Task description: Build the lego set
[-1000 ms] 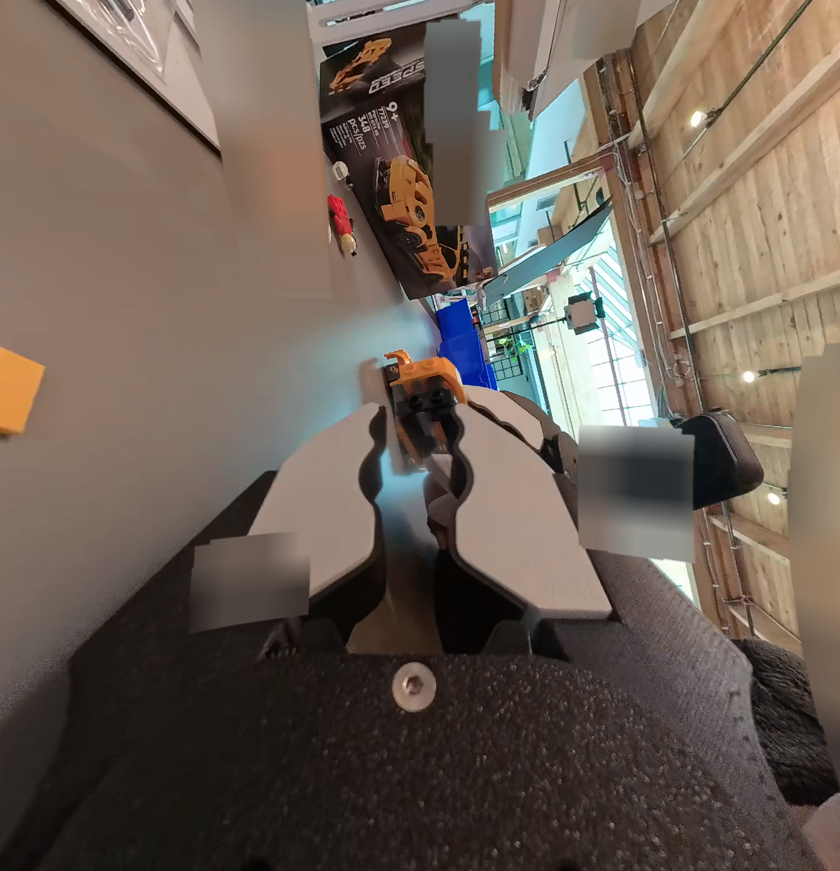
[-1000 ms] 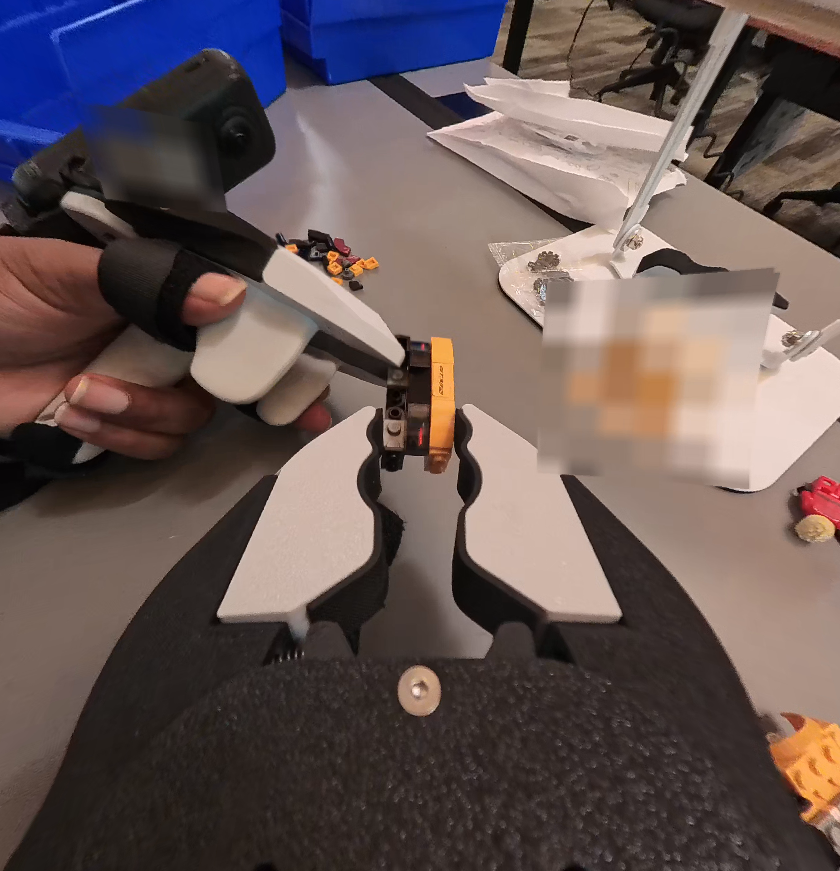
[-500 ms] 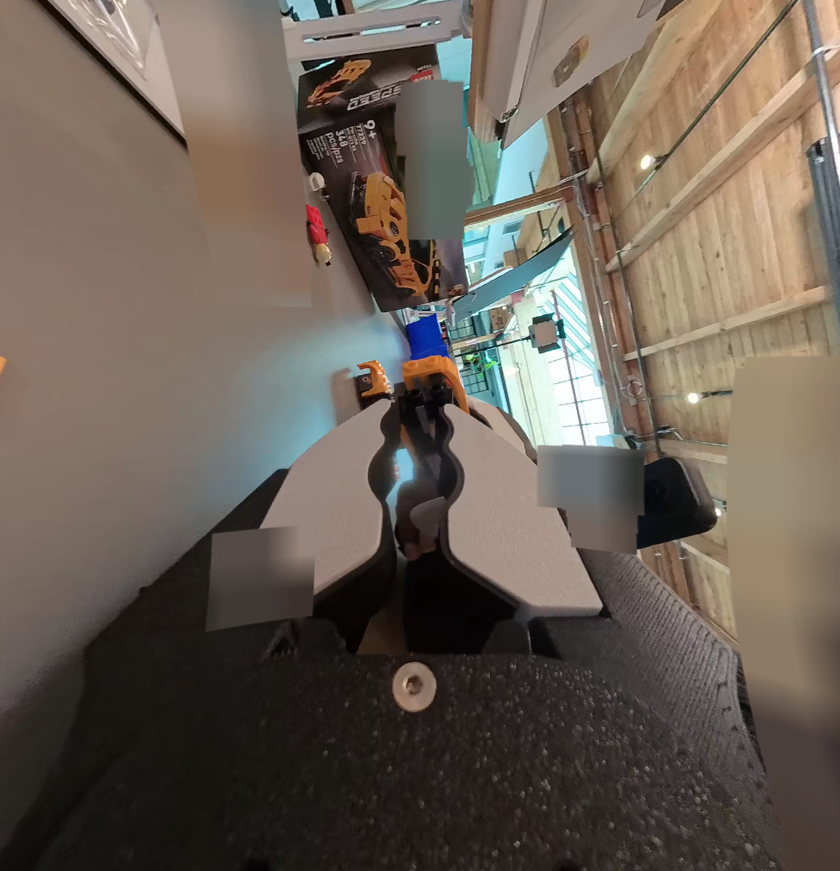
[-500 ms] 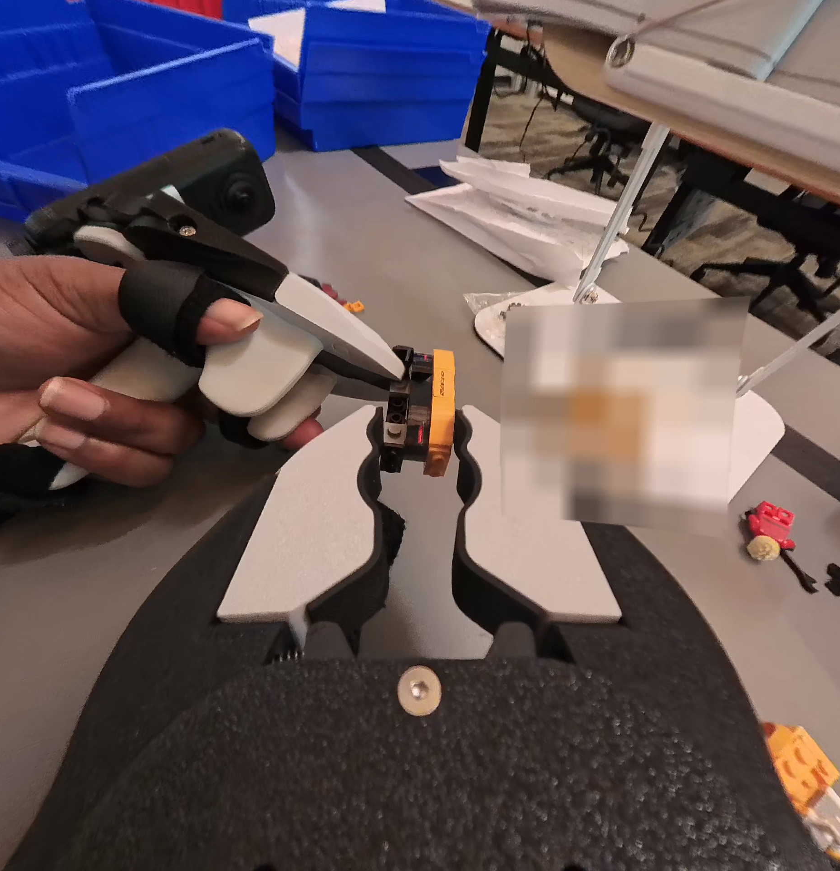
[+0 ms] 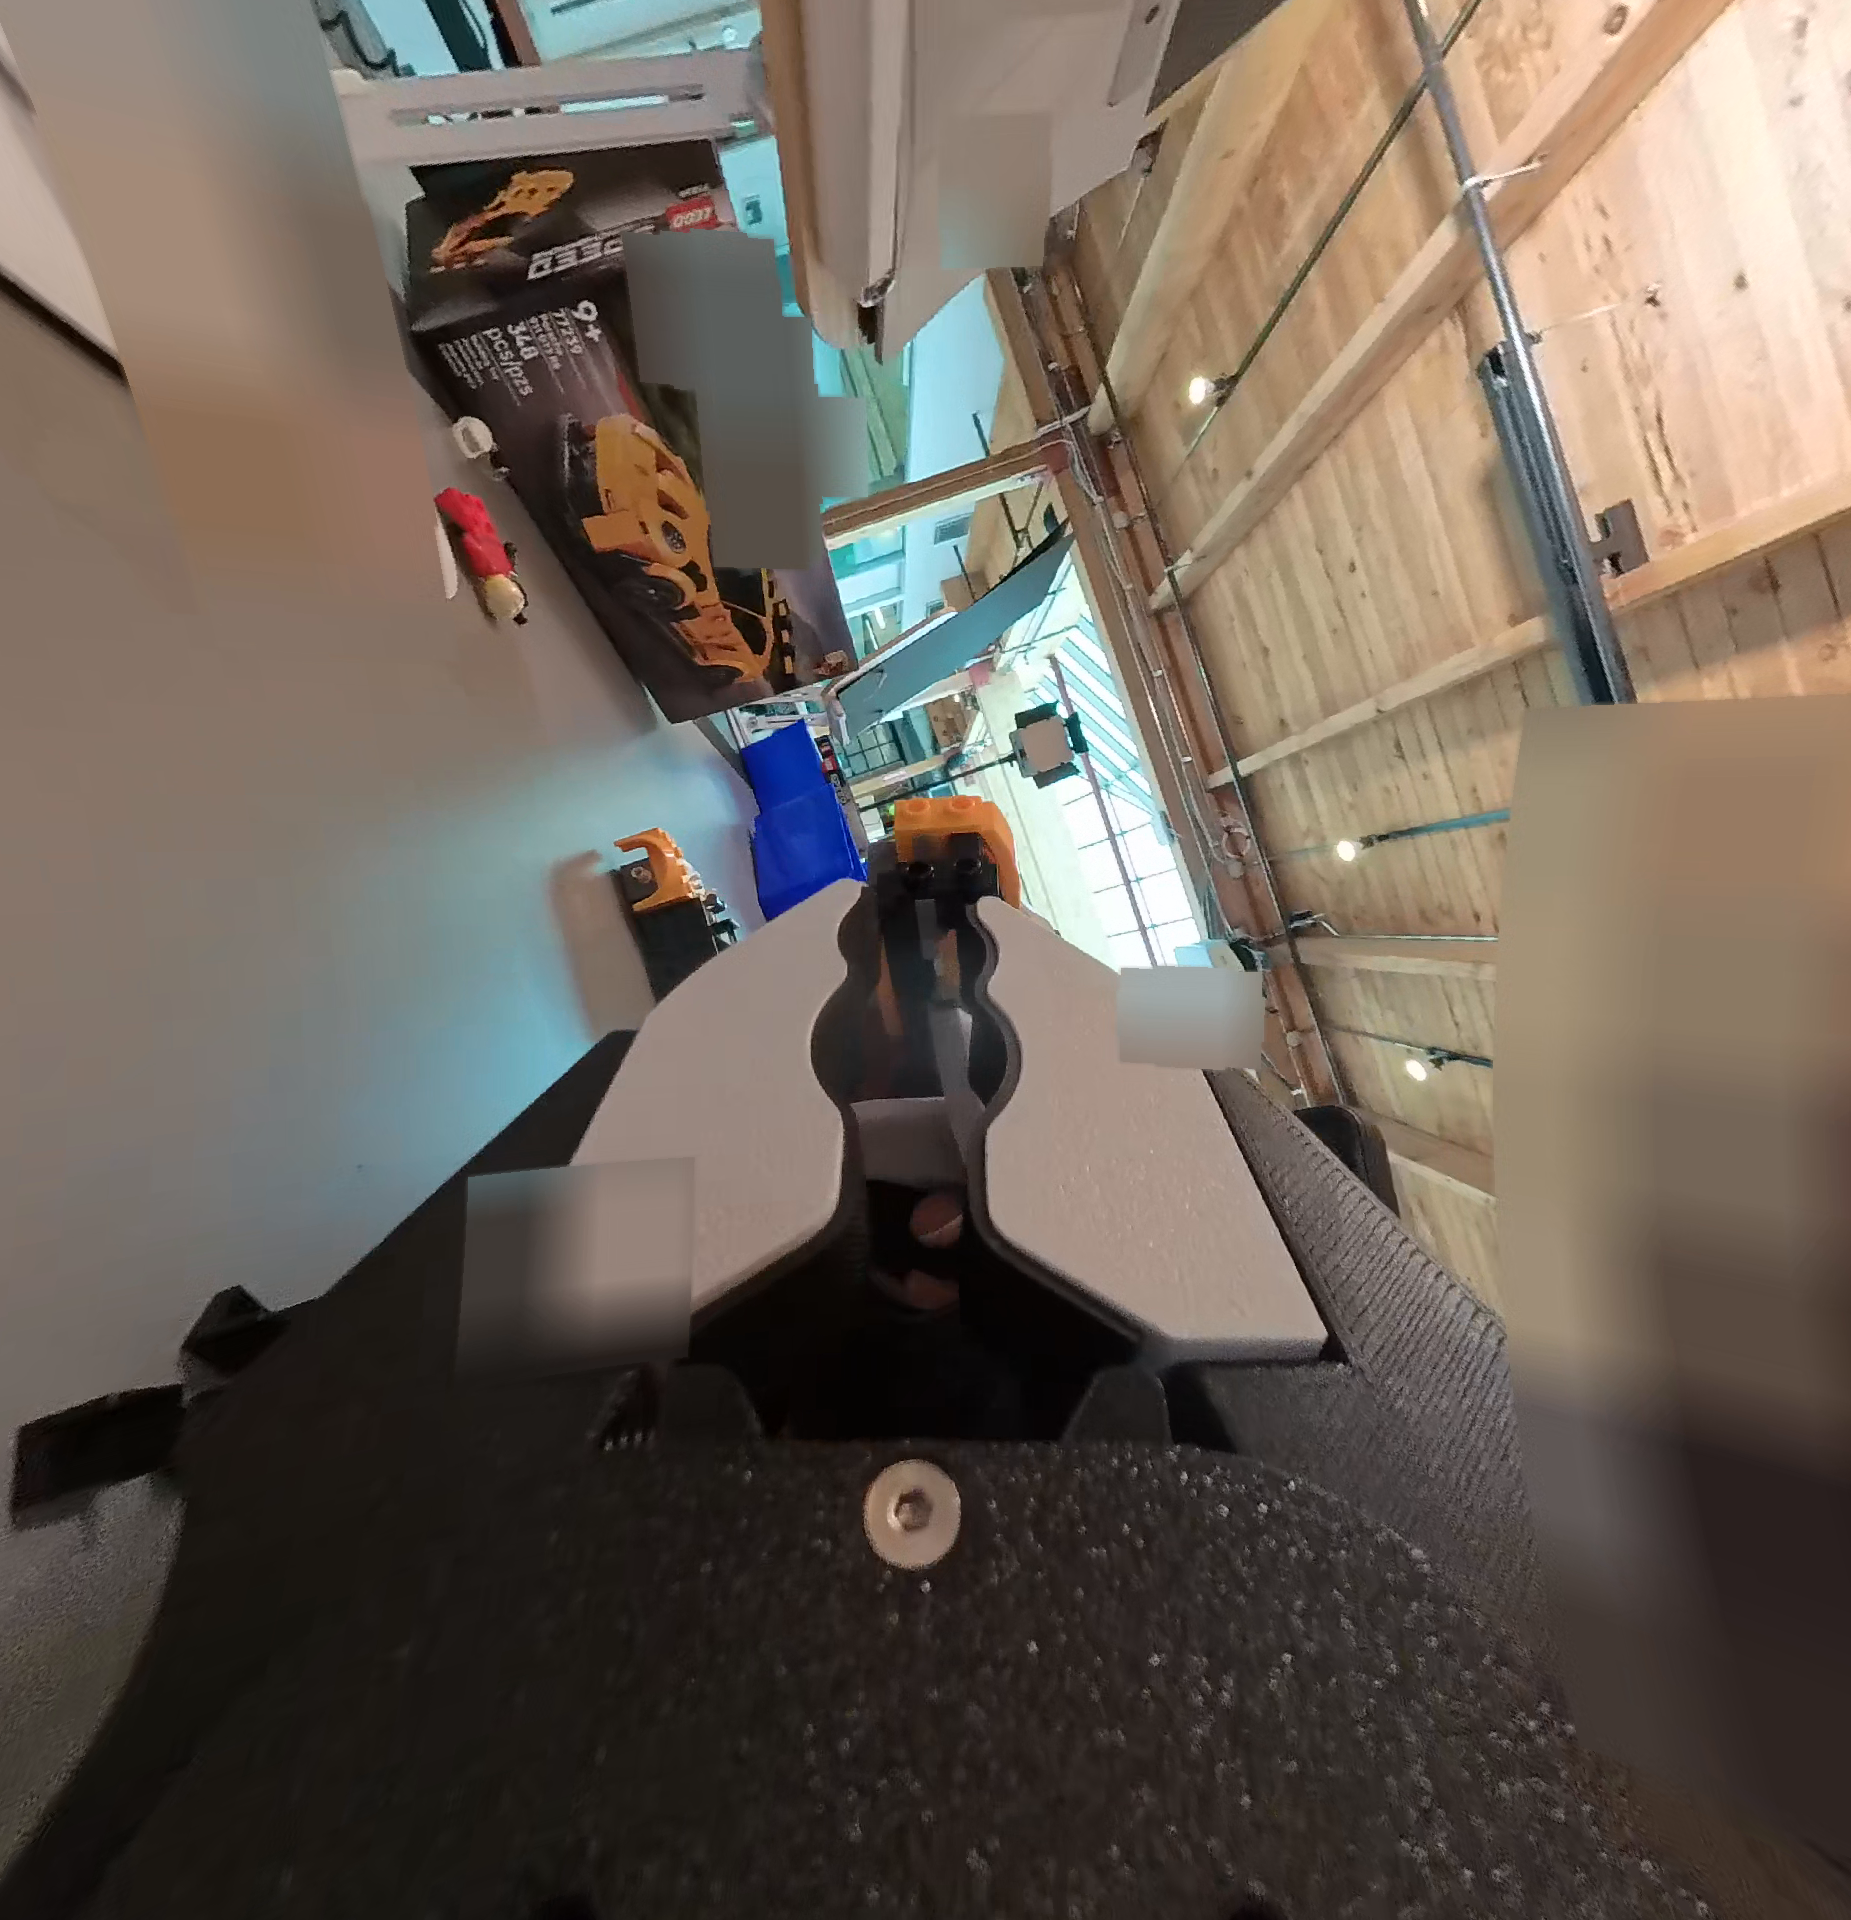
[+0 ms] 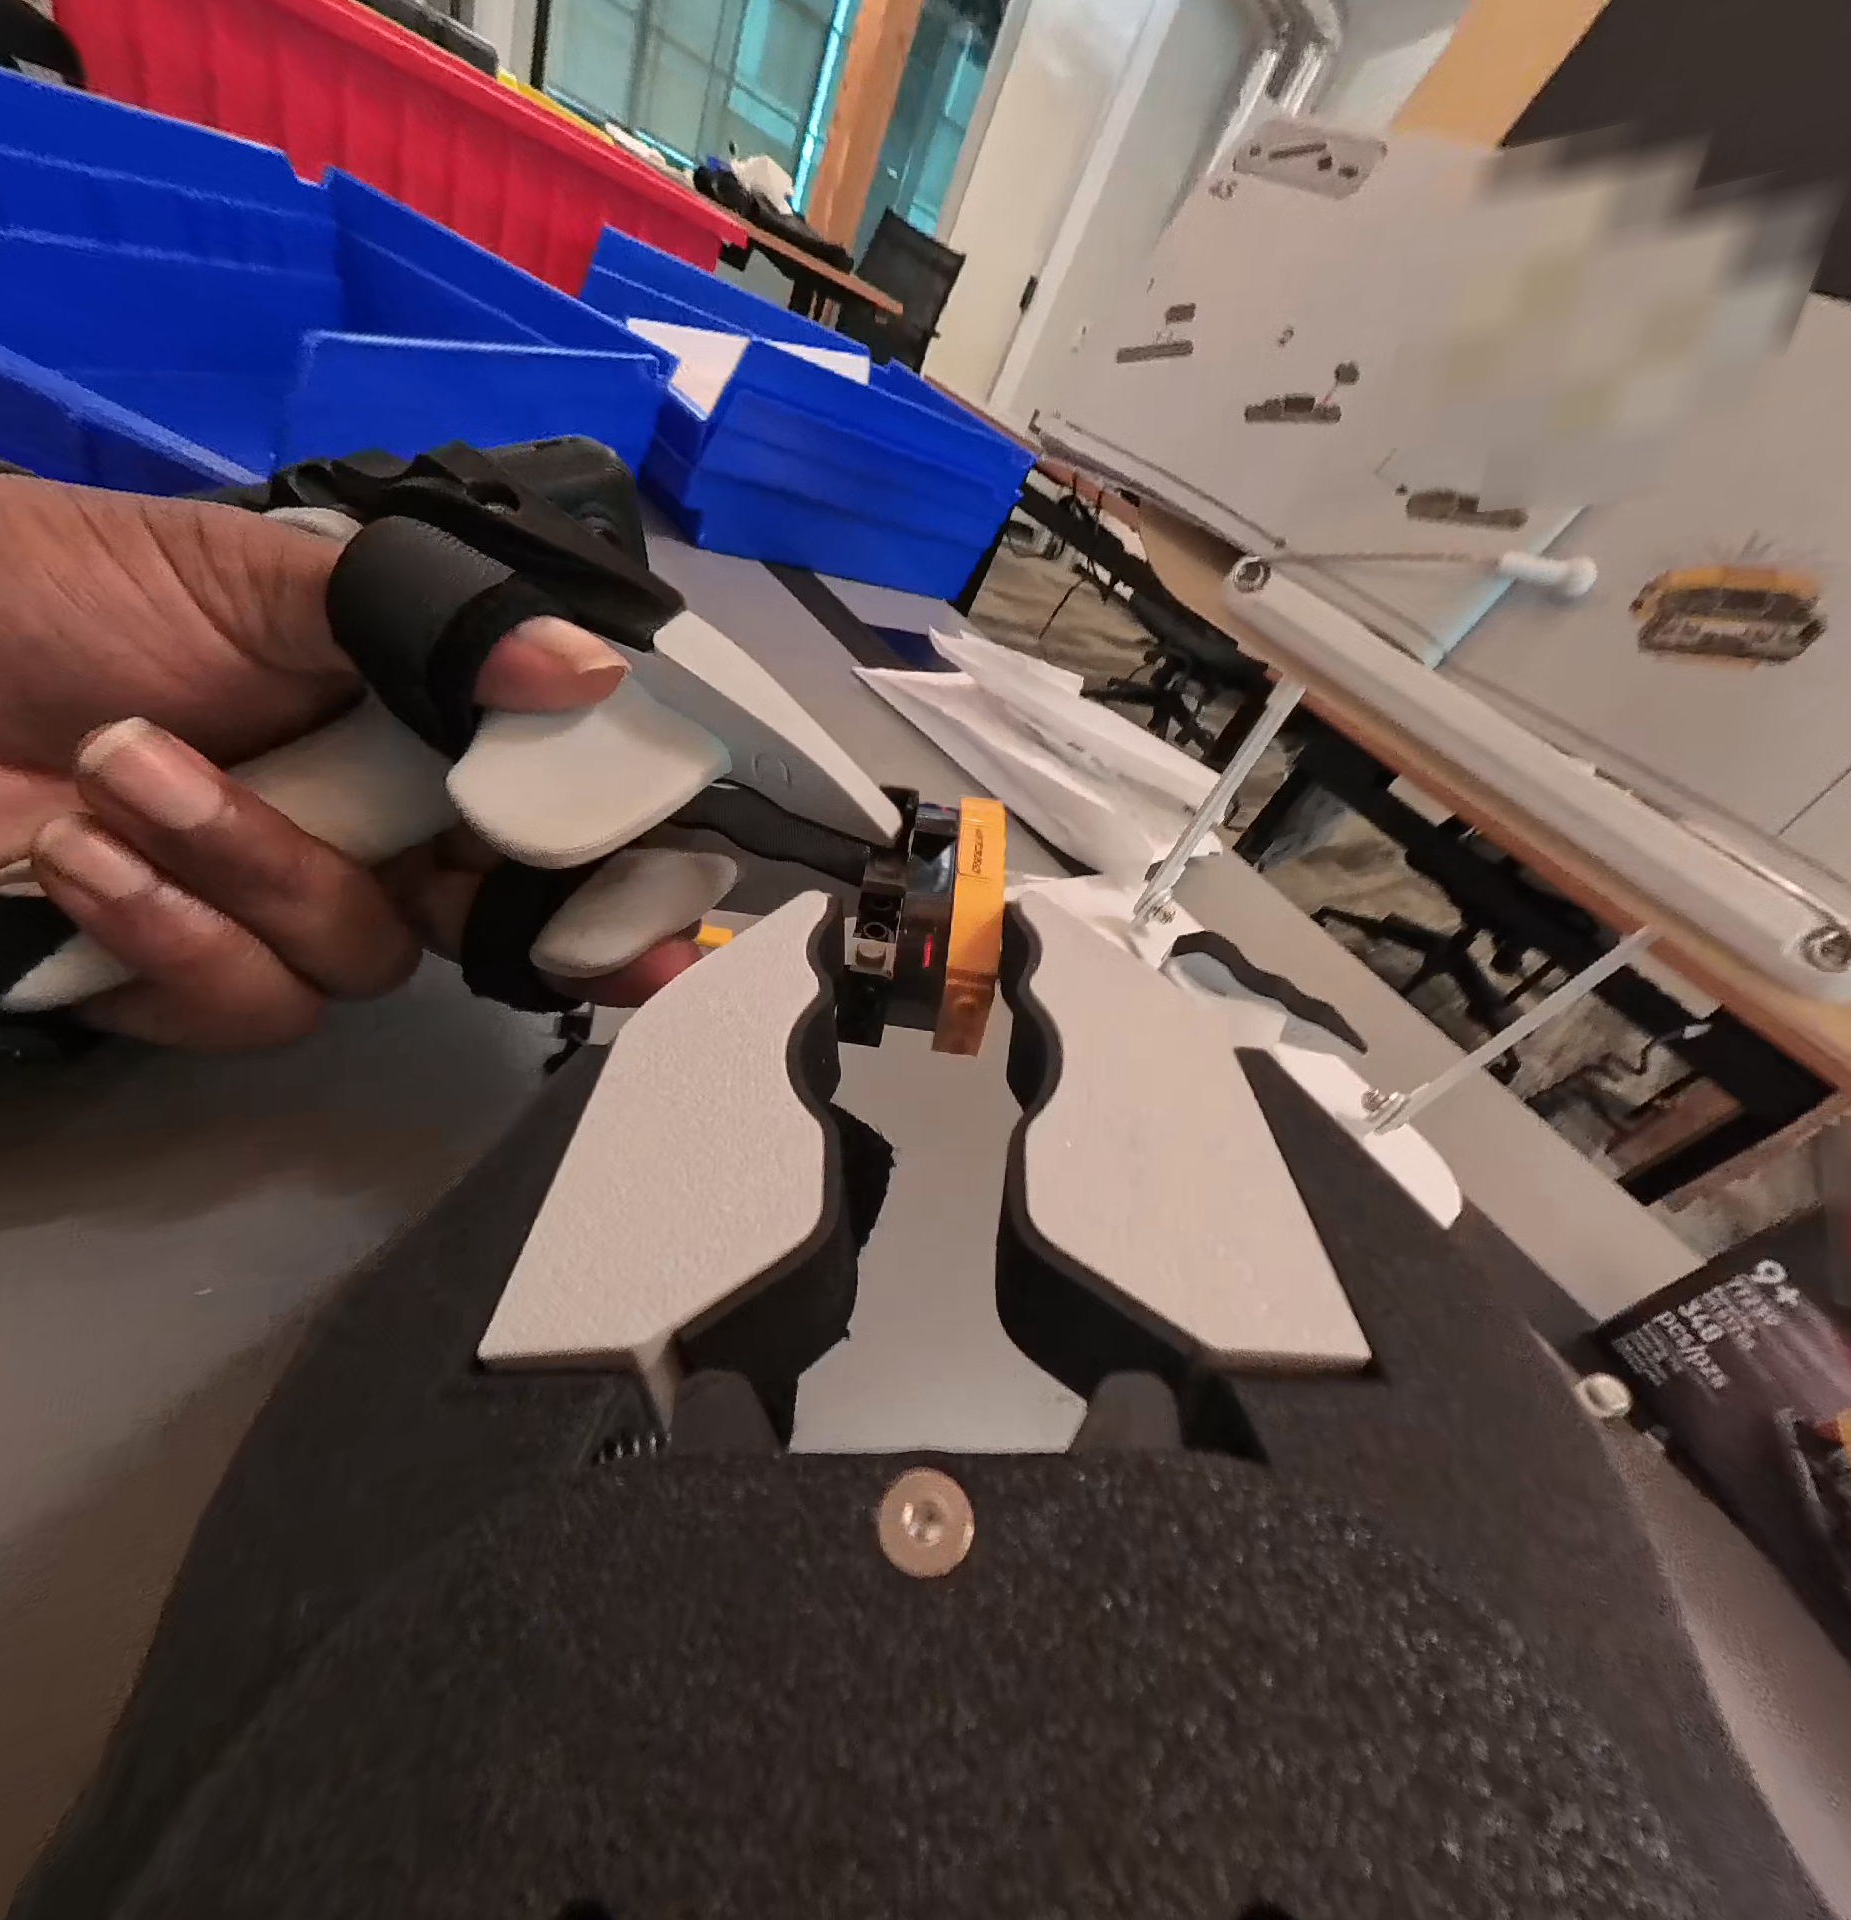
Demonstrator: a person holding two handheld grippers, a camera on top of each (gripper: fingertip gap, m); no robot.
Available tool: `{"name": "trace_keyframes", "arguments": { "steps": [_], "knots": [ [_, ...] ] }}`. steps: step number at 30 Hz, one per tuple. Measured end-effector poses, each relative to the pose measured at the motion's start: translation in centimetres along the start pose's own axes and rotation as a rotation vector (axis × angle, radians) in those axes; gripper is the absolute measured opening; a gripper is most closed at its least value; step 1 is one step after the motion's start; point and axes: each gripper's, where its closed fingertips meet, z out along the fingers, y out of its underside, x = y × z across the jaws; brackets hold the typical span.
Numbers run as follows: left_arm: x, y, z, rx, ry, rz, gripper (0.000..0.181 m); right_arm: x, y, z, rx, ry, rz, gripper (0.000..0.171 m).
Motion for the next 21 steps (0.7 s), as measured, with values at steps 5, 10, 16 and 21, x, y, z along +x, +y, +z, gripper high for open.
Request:
{"name": "trace_keyframes", "arguments": {
  "steps": [5, 10, 16, 21],
  "knots": [
    [0.6, 0.1, 0.1, 0.012, 0.048, -0.028, 0.015, -0.1, -0.7, -0.3, 0.047, -0.008, -0.045, 0.029],
    [0.7, 0.2, -0.1, 0.050, 0.068, -0.045, 0.014, -0.4, -1.0, -0.3, 0.064, -0.006, -0.090, 0.029],
    [0.8, 0.1, -0.3, 0.073, 0.026, 0.029, 0.015, -0.4, -0.9, -0.1, 0.058, 0.000, -0.067, 0.030],
    [1.3, -0.1, -0.4, 0.034, -0.013, 0.209, 0.014, -0.6, -0.9, -0.1, 0.036, -0.084, 0.107, 0.039]
  ]
}}
